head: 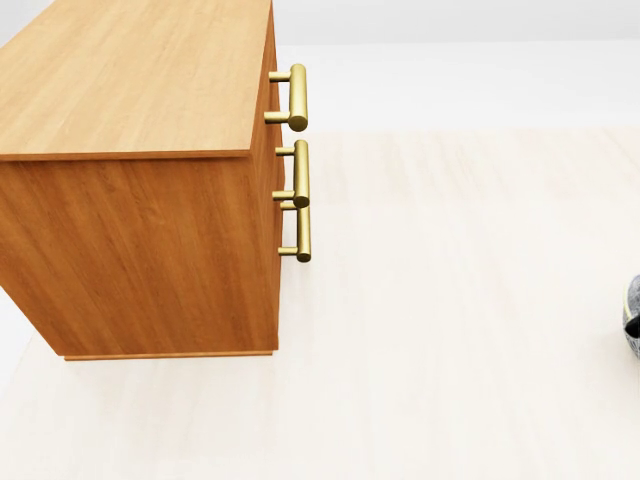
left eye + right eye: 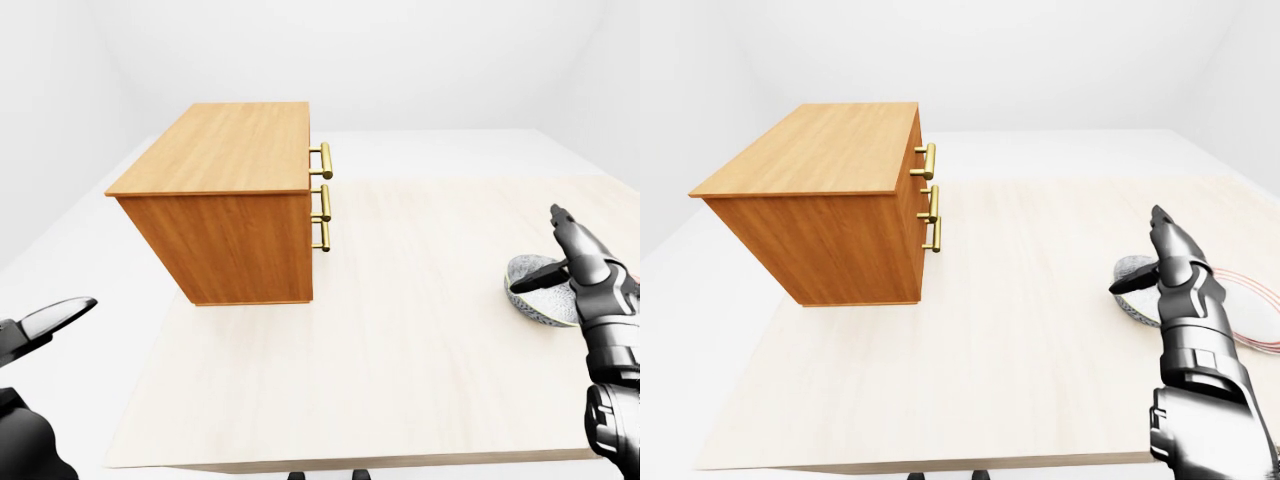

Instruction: Put the bowl on top of the cabinet.

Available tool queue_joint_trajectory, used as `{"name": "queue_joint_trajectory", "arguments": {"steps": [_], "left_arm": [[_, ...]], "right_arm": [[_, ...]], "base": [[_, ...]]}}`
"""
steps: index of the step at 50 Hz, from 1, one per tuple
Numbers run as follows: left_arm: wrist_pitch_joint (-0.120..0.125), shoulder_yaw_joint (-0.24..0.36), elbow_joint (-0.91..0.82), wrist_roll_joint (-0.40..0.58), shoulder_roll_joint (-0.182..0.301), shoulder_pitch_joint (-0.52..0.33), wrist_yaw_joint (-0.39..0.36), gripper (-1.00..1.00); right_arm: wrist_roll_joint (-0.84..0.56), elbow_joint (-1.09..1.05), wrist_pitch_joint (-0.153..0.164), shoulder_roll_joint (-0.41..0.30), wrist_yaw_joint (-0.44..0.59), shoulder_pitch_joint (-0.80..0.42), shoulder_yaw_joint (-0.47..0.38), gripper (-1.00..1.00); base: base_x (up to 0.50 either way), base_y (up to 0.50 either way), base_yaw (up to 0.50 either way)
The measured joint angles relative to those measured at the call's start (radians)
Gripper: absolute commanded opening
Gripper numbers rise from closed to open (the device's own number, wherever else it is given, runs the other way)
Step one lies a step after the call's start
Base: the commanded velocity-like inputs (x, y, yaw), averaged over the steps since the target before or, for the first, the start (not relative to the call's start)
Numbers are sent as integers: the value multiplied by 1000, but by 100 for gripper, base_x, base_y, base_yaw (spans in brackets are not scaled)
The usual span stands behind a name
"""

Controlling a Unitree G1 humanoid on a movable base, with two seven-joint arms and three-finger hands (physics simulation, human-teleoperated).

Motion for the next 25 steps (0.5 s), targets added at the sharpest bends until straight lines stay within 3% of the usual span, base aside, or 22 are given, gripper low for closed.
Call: {"name": "queue_joint_trajectory", "arguments": {"steps": [10, 25], "left_arm": [[0, -9, 3, 10, -3, -1, -2, 100], [0, -12, 3, 13, -5, -1, -4, 100]], "right_arm": [[-117, 229, 0, 6, 30, -47, 87, 100], [-191, 328, 0, 19, 120, -58, 131, 100]], "base": [[0, 0, 0], [0, 0, 0]]}}
